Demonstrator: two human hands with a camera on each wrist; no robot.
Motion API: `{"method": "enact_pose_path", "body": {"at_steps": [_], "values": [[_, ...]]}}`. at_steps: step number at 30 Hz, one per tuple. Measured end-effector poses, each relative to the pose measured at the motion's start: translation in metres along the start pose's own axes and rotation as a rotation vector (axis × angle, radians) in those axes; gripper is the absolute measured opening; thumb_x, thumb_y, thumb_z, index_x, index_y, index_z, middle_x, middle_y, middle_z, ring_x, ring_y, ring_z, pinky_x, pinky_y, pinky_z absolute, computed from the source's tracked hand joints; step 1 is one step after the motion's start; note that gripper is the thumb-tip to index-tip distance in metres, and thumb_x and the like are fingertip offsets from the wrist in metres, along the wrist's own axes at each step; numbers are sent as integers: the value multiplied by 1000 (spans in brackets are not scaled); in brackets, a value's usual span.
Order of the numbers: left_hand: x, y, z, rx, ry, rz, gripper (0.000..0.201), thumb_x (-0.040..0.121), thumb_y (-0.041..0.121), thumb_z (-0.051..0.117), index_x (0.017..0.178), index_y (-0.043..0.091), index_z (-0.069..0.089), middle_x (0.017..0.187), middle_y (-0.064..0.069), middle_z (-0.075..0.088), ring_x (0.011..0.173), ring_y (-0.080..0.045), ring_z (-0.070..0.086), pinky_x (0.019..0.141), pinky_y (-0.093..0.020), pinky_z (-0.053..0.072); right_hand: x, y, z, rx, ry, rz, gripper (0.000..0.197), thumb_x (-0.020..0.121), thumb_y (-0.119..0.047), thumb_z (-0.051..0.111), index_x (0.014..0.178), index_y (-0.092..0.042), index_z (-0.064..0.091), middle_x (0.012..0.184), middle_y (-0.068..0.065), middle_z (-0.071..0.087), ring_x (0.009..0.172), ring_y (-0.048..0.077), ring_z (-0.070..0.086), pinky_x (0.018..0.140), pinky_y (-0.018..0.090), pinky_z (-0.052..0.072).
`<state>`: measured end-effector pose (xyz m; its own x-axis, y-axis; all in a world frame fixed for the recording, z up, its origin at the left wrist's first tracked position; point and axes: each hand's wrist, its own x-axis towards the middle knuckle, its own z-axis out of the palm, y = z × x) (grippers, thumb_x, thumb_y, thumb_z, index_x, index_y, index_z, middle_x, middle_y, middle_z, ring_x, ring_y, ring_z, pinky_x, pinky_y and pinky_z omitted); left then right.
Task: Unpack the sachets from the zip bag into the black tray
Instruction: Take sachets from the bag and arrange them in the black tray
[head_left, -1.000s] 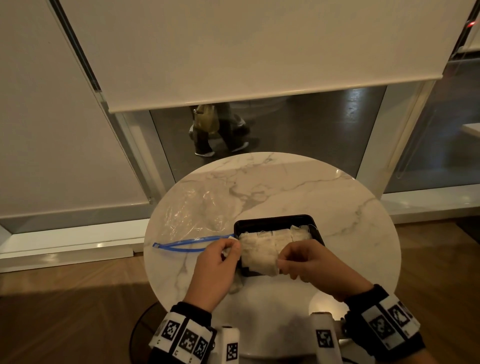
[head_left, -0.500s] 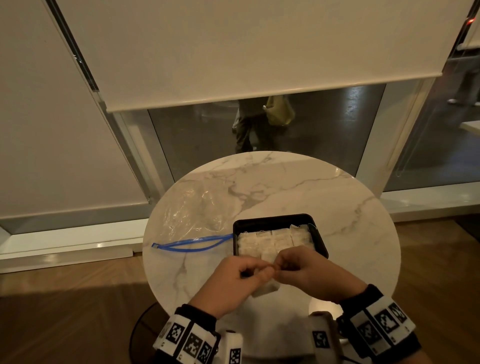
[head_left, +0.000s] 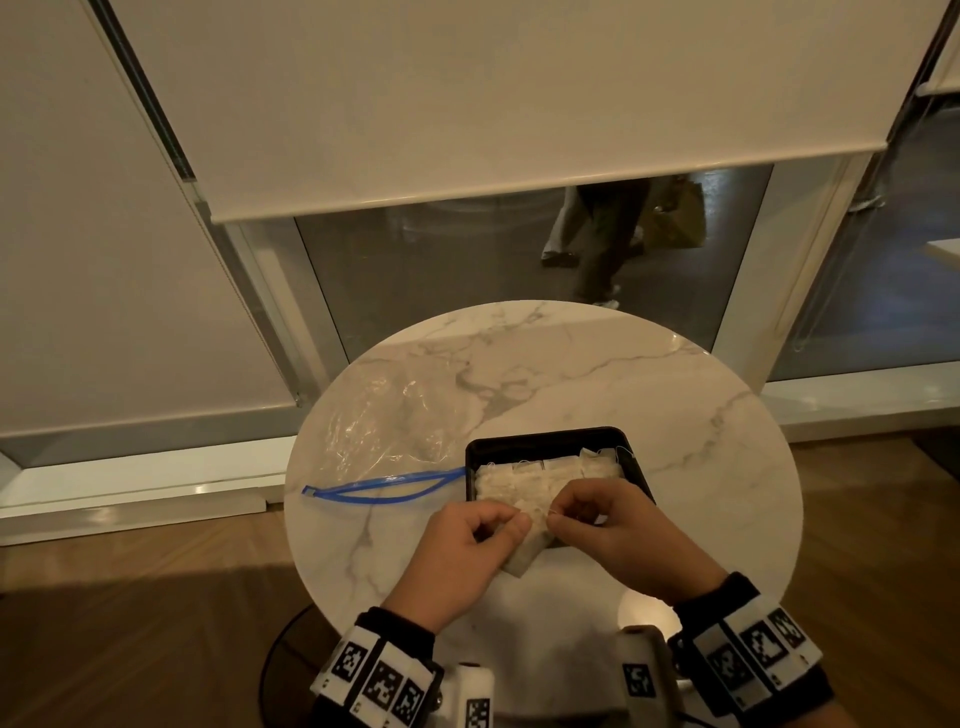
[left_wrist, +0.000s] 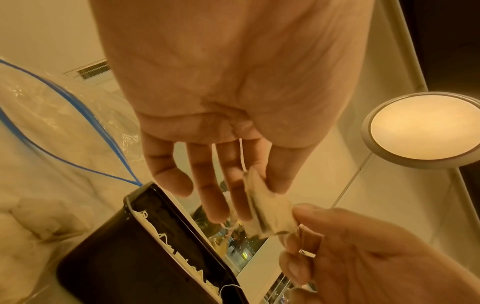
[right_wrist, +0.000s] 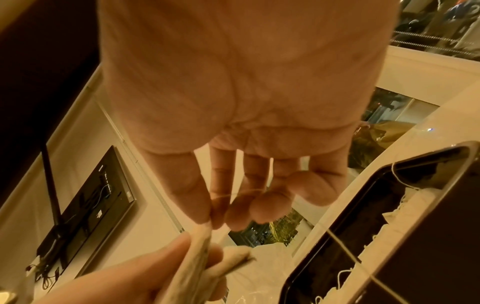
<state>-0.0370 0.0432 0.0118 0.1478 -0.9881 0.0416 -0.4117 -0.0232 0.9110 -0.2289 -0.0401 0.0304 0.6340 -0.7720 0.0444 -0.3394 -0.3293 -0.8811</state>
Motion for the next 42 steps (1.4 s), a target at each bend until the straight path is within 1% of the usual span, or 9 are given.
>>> {"method": "enact_pose_path", "body": {"at_steps": [4, 9, 16, 24, 29, 32, 34, 38, 42], "values": [[0, -1, -1, 76, 51, -30, 25, 99, 42, 55, 110, 31, 74, 97, 17, 73, 91, 4, 64, 79, -10, 49, 2, 6, -7, -240, 111, 96, 13, 90, -26, 67, 78, -29, 70, 76, -9, 68, 69, 7, 61, 65, 21, 53], [-2, 1, -1, 39, 30, -26, 35, 93, 56, 49, 112, 36, 71, 106, 16, 71, 100, 5, 62, 89, -17, 49, 1, 5, -11, -129, -46, 105, 16, 89, -23, 67, 74, -26, 71, 68, -10, 67, 62, 0, 57, 61, 17, 47], [-2, 3, 9, 18, -144, 11, 16, 97, 37, 61, 105, 34, 75, 98, 12, 73, 95, -9, 67, 93, -39, 54, 4, 12, 0, -103, -89, 53, 13, 92, -26, 64, 79, -27, 68, 76, -6, 67, 70, 6, 61, 67, 24, 52], [1, 4, 10, 28, -75, 60, 12, 95, 29, 65, 93, 27, 77, 86, 5, 73, 81, -18, 65, 79, -39, 55, 7, 11, 3, 33, -47, -37, 12, 95, -23, 63, 84, -25, 67, 81, -9, 66, 79, 11, 61, 70, 20, 51], [6, -3, 7, 9, 39, 42, 23, 89, 49, 64, 92, 29, 76, 82, 3, 71, 78, -22, 64, 77, -43, 55, 9, 18, 4, 62, -13, 5, 10, 92, -25, 68, 83, -22, 71, 81, -5, 70, 79, 15, 65, 76, 29, 57], [6, -10, 9, 8, 43, 31, 32, 85, 57, 61, 93, 30, 76, 83, -1, 71, 80, -27, 64, 78, -48, 54, 10, 22, 5, 127, -23, 32, 10, 92, -19, 69, 82, -17, 71, 80, -2, 71, 75, 11, 65, 71, 24, 55], [7, -11, 10, 15, 63, 3, 27, 87, 54, 64, 96, 32, 76, 84, 1, 72, 79, -24, 64, 77, -43, 55, 10, 22, 6, 166, -31, 52, 11, 93, -16, 67, 82, -16, 68, 77, -3, 70, 70, 4, 63, 64, 16, 49], [9, -16, 5, -1, 227, -62, 13, 95, 34, 64, 103, 32, 74, 92, 15, 72, 84, 1, 63, 72, -10, 48, 16, 35, 5, 122, 129, 113, 11, 95, -16, 65, 84, -19, 68, 71, -6, 68, 63, 1, 62, 56, 14, 47], [12, -28, 2, 13, 378, -157, 26, 93, 19, 69, 117, 28, 66, 103, 17, 65, 85, 9, 60, 72, -6, 48, 29, 58, 4, 2, 270, 184, 11, 95, -23, 65, 84, -23, 67, 78, -4, 68, 69, 5, 63, 62, 20, 50]]}}
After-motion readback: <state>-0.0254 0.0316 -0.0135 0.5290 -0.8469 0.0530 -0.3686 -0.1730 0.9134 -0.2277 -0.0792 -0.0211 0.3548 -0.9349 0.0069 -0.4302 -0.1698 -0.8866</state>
